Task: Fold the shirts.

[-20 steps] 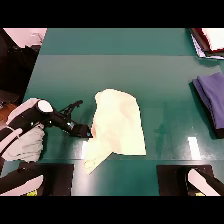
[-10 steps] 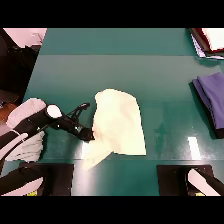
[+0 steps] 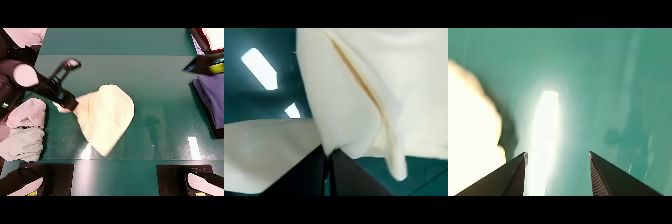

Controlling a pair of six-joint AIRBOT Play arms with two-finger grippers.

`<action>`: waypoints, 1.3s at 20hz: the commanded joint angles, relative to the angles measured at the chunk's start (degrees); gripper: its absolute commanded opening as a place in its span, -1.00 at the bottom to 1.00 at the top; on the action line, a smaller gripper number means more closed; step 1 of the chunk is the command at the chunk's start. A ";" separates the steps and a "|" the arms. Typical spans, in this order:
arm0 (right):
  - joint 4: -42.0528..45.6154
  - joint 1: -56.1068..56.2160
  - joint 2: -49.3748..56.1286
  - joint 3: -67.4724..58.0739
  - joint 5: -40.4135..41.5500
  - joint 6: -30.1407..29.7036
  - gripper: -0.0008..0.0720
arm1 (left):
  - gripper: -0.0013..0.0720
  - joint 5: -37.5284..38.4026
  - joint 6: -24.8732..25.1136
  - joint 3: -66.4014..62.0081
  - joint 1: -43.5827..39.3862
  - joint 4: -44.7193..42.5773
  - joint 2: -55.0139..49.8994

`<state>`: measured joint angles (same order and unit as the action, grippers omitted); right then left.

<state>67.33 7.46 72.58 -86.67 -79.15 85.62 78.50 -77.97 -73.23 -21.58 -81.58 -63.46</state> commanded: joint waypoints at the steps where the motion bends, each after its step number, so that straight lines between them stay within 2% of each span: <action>1: -0.85 11.54 8.52 6.10 5.90 -1.55 0.29 | -0.90 -0.07 -3.37 -7.19 -0.02 -7.78 0.44; 4: -12.39 16.35 16.39 9.77 13.49 -6.71 0.29 | -0.90 -0.15 -5.90 -7.19 -0.02 -7.04 0.13; 7: -22.45 17.94 24.55 6.25 17.00 -9.40 0.29 | -0.90 -0.13 -6.12 -7.19 -0.02 -6.54 0.13; 11: -27.26 19.19 33.44 -2.64 17.20 -9.49 0.29 | -0.90 -0.79 -6.27 -7.19 -0.02 -4.90 0.13; 16: -27.10 20.68 39.06 -10.51 15.76 -9.51 0.22 | -0.90 -1.53 -6.27 -7.19 -0.02 -4.52 0.13; 17: -26.91 20.68 39.04 -10.93 16.31 -9.51 0.03 | -0.90 -1.53 -6.25 -7.19 -0.02 -4.52 0.13; 18: -26.75 20.63 39.01 -11.45 16.28 -9.64 -0.36 | -0.90 -1.53 -6.27 -7.19 -0.02 -4.50 0.13; 19: -26.75 20.61 38.99 -11.89 16.13 -9.92 -0.90 | -0.90 -1.55 -6.29 -7.19 -0.02 -4.39 0.13; 22: -24.96 19.41 37.24 -14.23 15.34 -10.08 -0.92 | -0.90 -1.62 -6.34 -7.30 -0.02 -3.76 0.22; 26: -14.08 14.67 25.38 -19.78 12.61 -10.03 -0.93 | -0.90 -1.64 -6.69 -14.93 -0.02 -6.58 1.62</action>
<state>46.06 24.84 104.49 -102.80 -64.69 75.66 77.01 -84.49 -83.64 -21.65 -86.56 -62.59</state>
